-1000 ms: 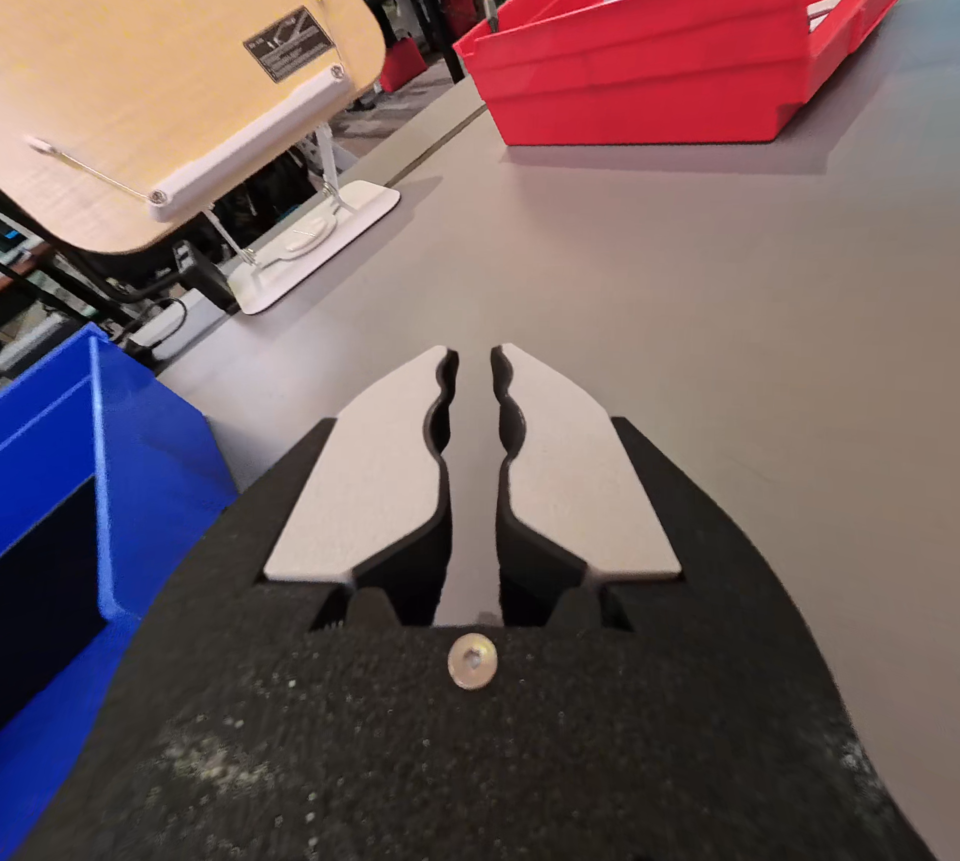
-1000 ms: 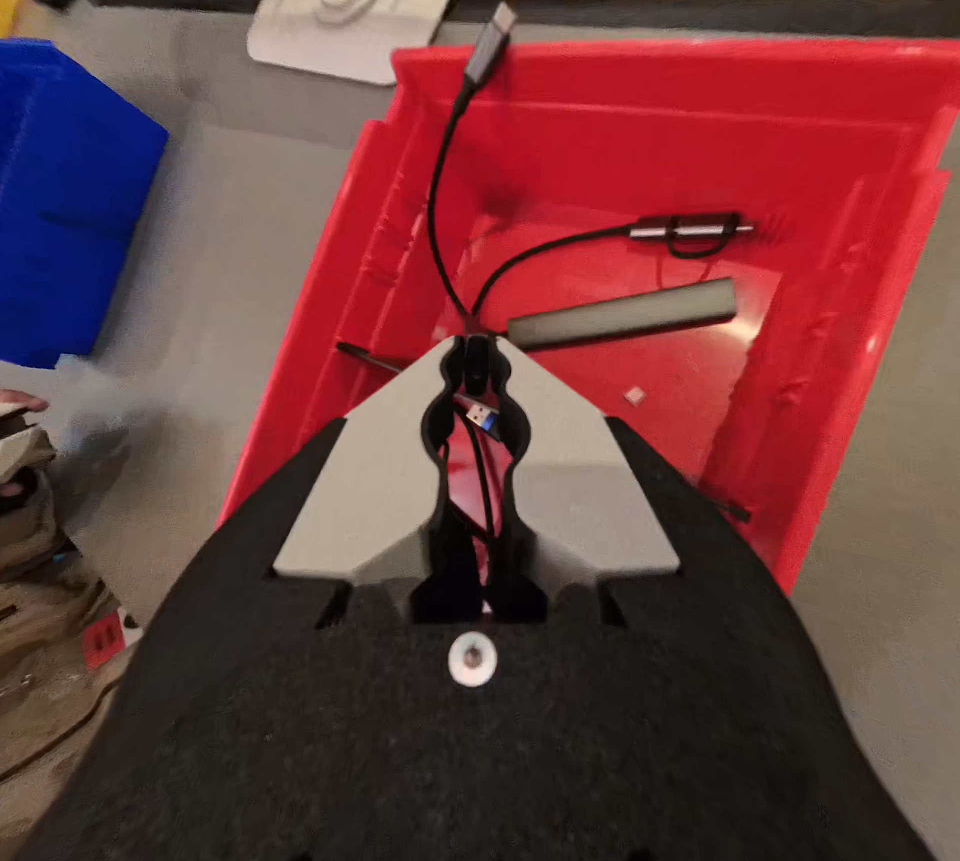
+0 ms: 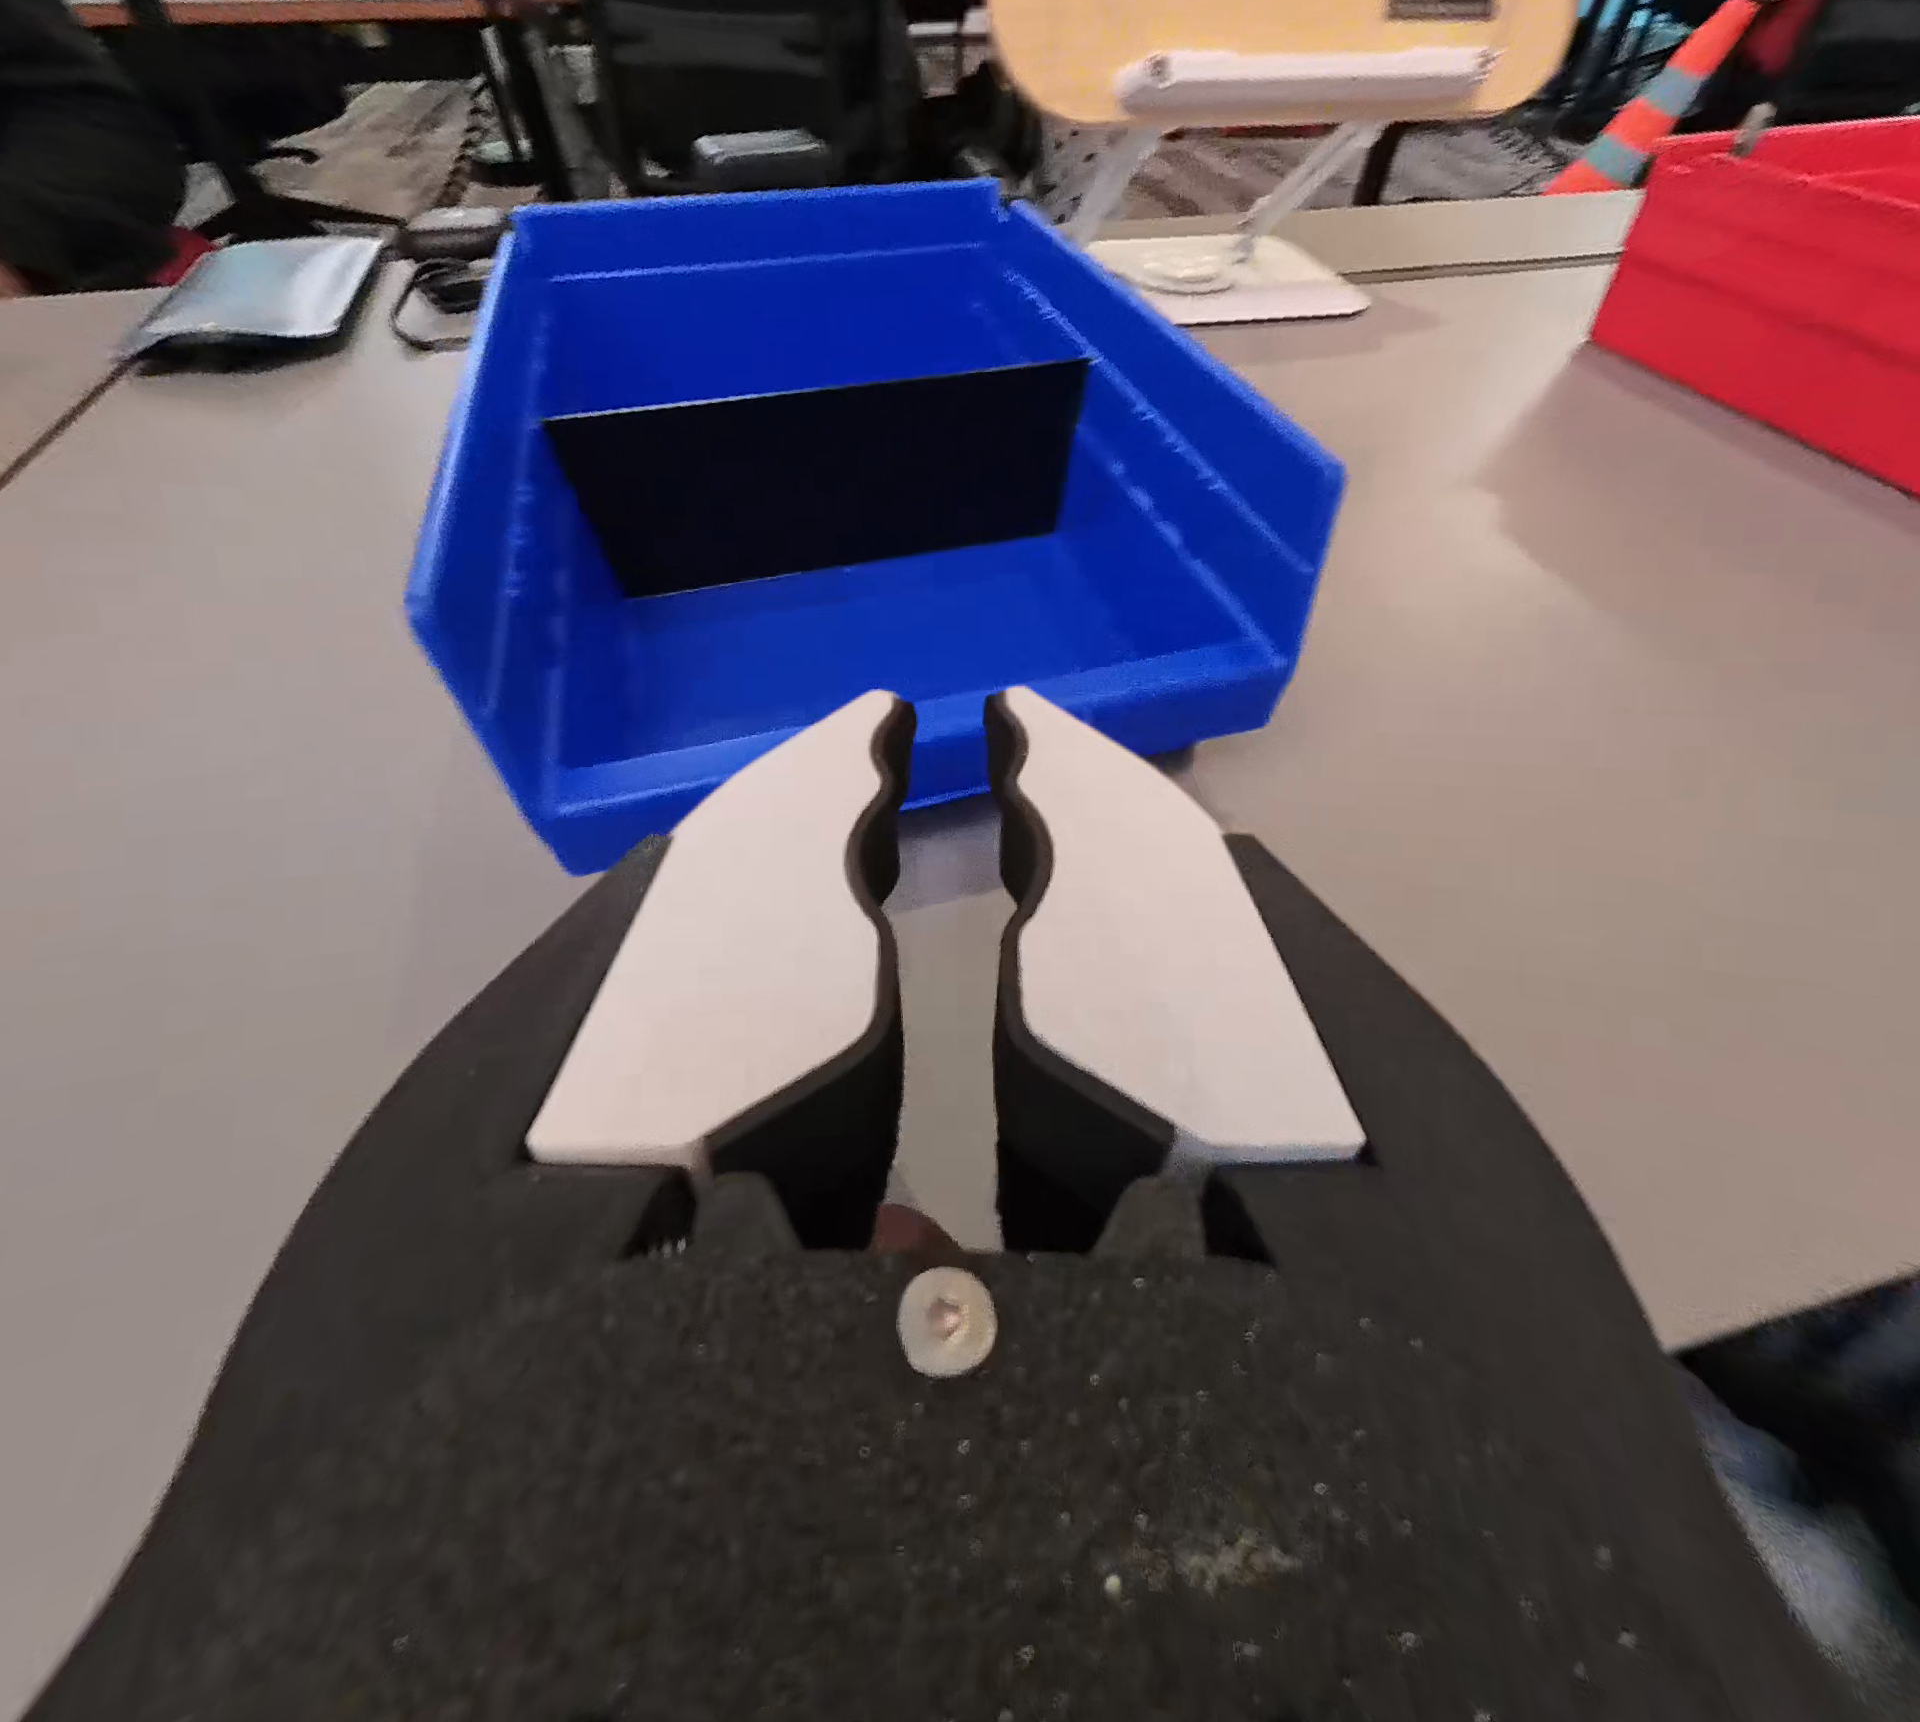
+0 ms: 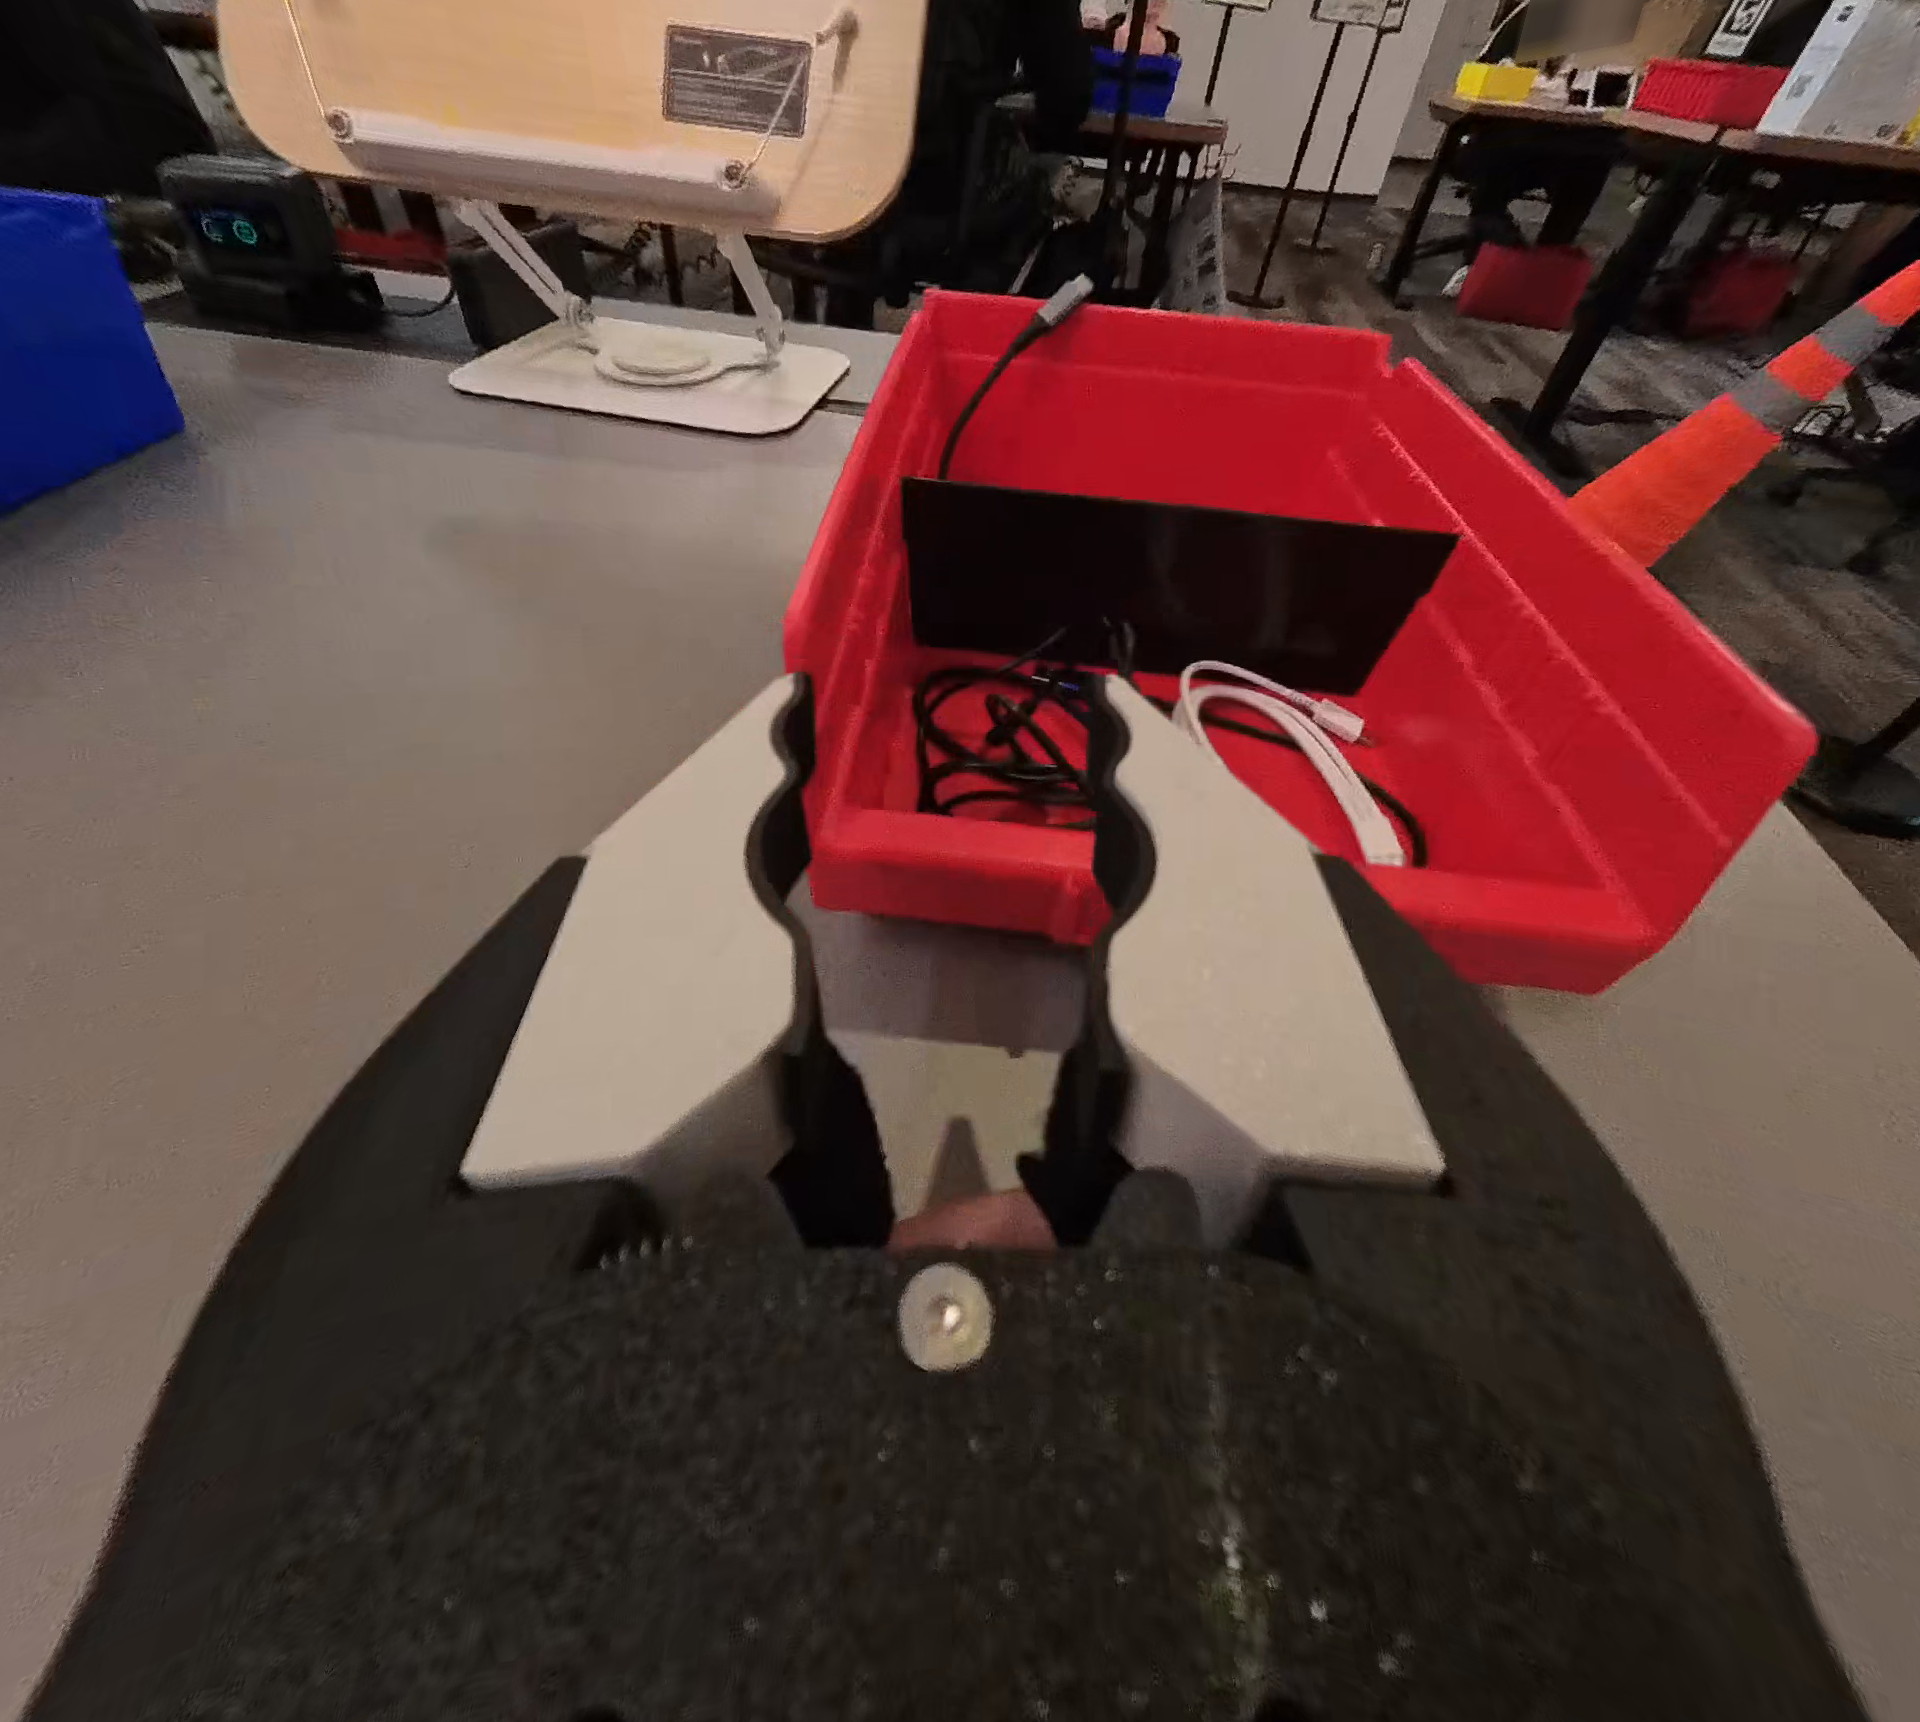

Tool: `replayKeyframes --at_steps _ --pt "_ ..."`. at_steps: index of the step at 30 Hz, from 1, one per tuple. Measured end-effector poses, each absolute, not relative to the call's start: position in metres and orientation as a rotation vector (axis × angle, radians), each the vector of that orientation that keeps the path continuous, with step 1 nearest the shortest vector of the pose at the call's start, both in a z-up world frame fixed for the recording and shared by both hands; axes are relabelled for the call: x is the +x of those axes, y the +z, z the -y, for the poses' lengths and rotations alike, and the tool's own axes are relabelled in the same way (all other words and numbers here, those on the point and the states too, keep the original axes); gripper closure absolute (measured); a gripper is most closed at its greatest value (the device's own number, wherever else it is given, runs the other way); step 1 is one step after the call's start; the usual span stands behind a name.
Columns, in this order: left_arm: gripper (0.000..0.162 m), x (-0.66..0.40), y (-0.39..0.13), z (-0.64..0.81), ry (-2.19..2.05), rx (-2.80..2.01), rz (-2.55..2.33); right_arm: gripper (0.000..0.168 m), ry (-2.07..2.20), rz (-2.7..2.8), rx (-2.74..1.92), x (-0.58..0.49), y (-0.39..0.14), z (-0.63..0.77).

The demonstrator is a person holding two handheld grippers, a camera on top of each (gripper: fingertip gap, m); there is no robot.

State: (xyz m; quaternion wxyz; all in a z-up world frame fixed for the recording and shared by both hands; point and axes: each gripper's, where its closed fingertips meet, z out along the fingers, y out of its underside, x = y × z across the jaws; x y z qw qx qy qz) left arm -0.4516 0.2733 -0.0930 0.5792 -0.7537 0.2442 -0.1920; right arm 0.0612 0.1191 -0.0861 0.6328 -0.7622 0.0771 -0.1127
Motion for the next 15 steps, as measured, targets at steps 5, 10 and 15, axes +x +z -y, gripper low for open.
replayKeyframes --at_steps 5,10,15 --pt "0.147 -0.456 -0.103 -0.287 -0.515 -1.84 -0.463 0.117 -0.149 -0.255 -1.801 0.072 -0.108 -0.116" --pt "0.146 -0.453 -0.107 -0.287 -0.531 -1.87 -0.466 0.117 -0.127 -0.36 -1.902 0.097 -0.132 -0.113" --pt "0.146 -0.446 -0.115 -0.287 -0.511 -1.901 -0.513 0.117 -0.114 -0.382 -1.897 0.109 -0.132 -0.118"
